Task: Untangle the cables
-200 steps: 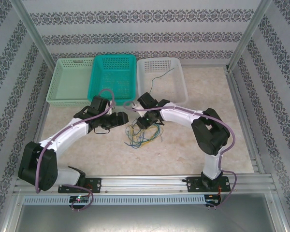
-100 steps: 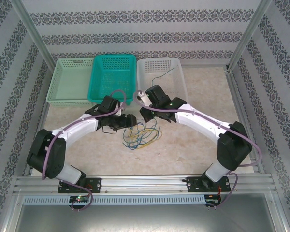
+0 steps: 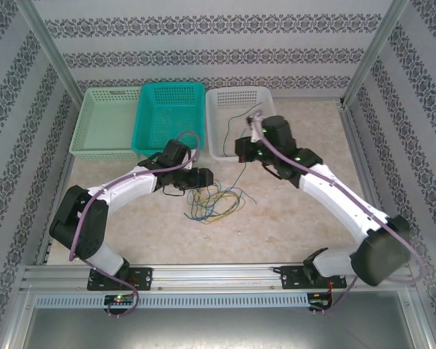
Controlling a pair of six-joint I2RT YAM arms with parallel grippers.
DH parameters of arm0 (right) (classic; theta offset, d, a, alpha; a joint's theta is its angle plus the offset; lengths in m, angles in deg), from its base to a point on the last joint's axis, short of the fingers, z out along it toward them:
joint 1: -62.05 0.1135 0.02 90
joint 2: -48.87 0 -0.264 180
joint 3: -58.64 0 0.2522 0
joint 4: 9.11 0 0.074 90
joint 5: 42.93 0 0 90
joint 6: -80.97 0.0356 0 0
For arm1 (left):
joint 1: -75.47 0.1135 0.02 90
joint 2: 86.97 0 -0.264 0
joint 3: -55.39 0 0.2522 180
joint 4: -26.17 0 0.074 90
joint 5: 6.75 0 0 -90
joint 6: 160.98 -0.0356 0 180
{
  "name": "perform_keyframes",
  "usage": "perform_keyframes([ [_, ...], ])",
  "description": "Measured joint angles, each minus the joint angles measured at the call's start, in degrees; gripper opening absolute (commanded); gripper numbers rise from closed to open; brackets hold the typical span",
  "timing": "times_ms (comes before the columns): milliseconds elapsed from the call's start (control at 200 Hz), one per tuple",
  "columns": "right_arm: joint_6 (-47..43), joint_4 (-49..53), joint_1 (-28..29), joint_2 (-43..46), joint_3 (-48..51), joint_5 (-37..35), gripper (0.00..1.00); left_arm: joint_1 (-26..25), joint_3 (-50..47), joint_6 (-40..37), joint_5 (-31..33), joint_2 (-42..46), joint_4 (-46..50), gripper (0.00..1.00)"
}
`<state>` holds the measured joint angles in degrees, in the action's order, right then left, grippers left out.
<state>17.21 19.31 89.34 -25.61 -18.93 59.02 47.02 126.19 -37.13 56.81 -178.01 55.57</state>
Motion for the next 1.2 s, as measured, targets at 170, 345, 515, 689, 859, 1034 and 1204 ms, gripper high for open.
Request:
perform_keyframes([
  [170, 10.60, -7.23, -6.34, 6.12, 8.63, 2.86, 0.00, 0.00, -0.74, 1.01, 1.22, -1.99, -0.28, 0.46],
  [345, 18.34, -12.90, -7.39, 9.57, 13.92, 4.76, 0.00, 0.00, -1.20, 1.40, 1.73, -2.40, -0.63, 0.31],
  [515, 26.05, -17.90, -12.74, 15.28, 19.58, 5.51, 0.00, 0.00, -1.20, 1.09, 3.28, -2.49, -0.57, 0.14],
  [689, 29.05, -19.37, -13.90, 17.51, 19.67, 5.77, 0.00, 0.00, -1.20, 0.83, 4.52, -2.64, -0.44, 0.00],
  [859, 34.67, -23.91, -16.72, 18.23, 21.81, 6.82, 0.00, 0.00, -2.10, 0.87, 5.14, -2.89, -0.46, 0.00],
  [1034, 35.36, -23.85, -16.48, 17.11, 22.58, 7.48, 0.00, -0.09, -2.29, 0.57, 9.07, -2.10, 1.53, 0.53],
  [1204, 30.10, -17.40, -14.27, 16.59, 17.38, 7.67, 0.00, -2.25, -2.14, -3.65, 20.20, 9.11, 6.54, 0.70],
])
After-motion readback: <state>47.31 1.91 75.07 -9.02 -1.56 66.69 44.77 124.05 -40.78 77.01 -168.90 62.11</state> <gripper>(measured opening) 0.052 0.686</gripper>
